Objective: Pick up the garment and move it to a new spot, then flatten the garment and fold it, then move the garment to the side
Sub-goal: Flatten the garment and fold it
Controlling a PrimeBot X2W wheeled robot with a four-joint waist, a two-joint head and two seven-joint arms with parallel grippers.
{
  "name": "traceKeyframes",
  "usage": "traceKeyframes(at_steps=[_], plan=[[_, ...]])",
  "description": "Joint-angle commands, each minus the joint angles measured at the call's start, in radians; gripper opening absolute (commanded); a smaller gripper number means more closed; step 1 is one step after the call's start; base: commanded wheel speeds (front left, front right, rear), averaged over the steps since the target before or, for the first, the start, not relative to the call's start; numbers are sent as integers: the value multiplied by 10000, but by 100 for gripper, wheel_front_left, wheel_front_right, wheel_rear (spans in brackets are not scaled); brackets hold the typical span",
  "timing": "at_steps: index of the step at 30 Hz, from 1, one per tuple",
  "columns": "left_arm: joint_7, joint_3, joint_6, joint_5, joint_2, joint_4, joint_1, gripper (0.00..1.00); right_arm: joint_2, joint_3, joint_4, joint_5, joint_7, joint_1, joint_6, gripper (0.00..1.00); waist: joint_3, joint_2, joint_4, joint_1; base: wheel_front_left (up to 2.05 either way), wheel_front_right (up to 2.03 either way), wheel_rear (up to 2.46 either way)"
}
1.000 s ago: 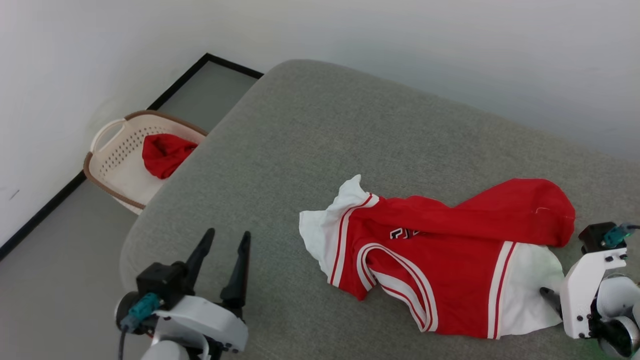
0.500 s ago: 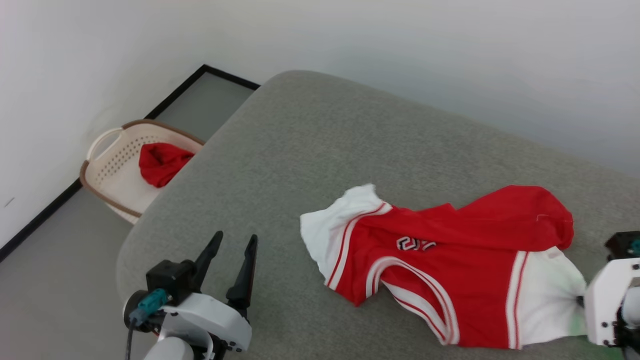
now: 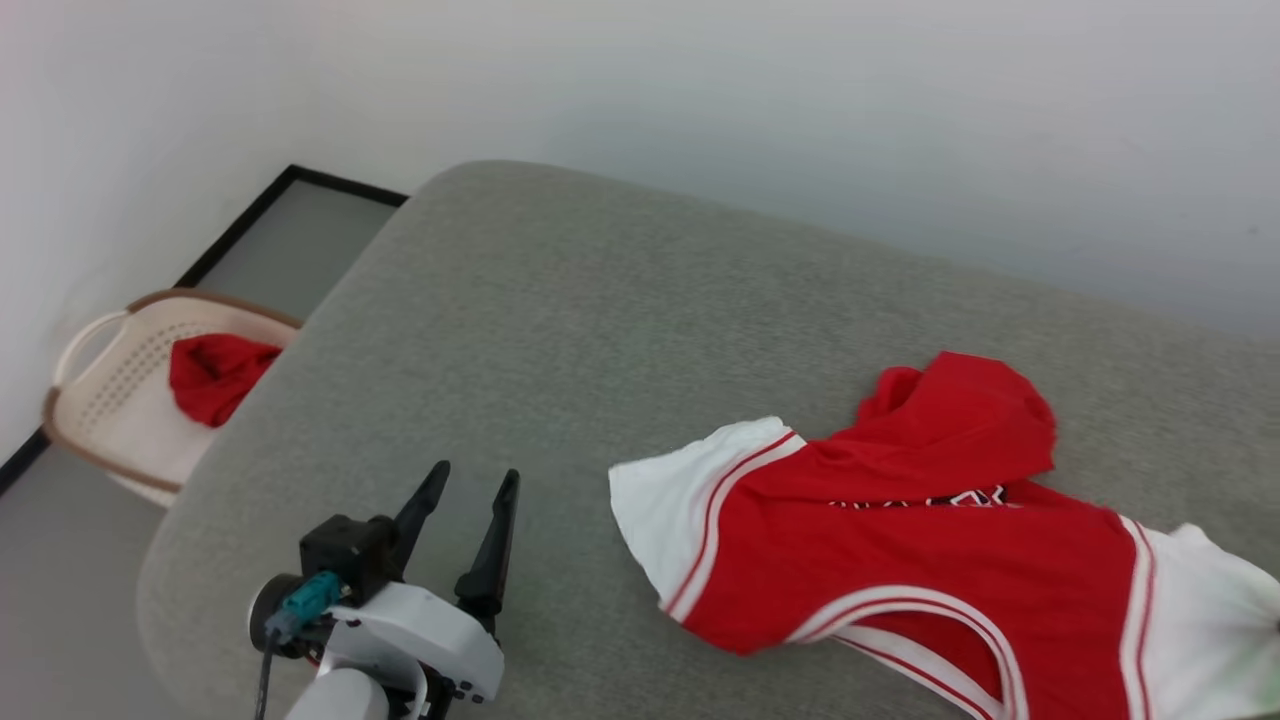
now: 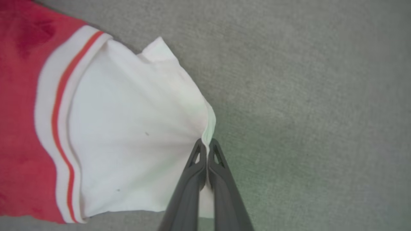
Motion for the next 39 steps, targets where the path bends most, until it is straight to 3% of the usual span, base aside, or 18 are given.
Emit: traceKeyframes(at_steps=[1, 6, 12, 14, 15, 21, 28, 33, 39], plan=[[1, 1, -38, 48, 26, 25, -87, 100, -102, -161, -45, -117, 42, 187, -13, 0, -42, 0, -320, 0, 0, 0, 0], [15, -112, -74, 78, 51, 174, -147, 100, -193, -838, -215, -359, 218, 826, -13, 0, -94, 0, -592, 0, 0, 0, 0], [96, -288, -122, 99, 103, 283, -198, 100, 245, -1440, -40, -941, 107, 1253, -13, 0, -222, 0, -751, 0, 0, 0, 0], [150, -326, -122, 98, 134, 308, -188, 100, 411, -1454, -55, -1180, -151, 1259, -13, 47, -292, 0, -806, 0, 0, 0, 0], [152, -337, -128, 83, 150, 317, -177, 100, 474, -1456, -63, -1321, -304, 1244, -13, 99, -322, 0, -833, 0, 0, 0, 0], [232, -304, -80, -52, 298, 260, 12, 100, 752, -1268, -267, -1653, -672, 982, -13, 100, -552, 0, -1191, 0, 0, 0, 0], [262, -206, 84, -142, 481, 15, 267, 100, 723, -993, -1536, -1869, -1628, 945, -13, 100, -760, 0, -1947, 0, 0, 0, 0], [199, -111, 185, -180, 560, -207, 413, 100, 788, -879, -2847, -2431, -3294, 1298, -13, 100, -830, 0, -2560, 0, 0, 0, 0], [142, 72, 340, -266, 695, -402, 722, 100, 1455, -1254, -4106, -3665, -5709, 1837, -12, 100, -882, 0, -3343, 0, 0, 0, 0]])
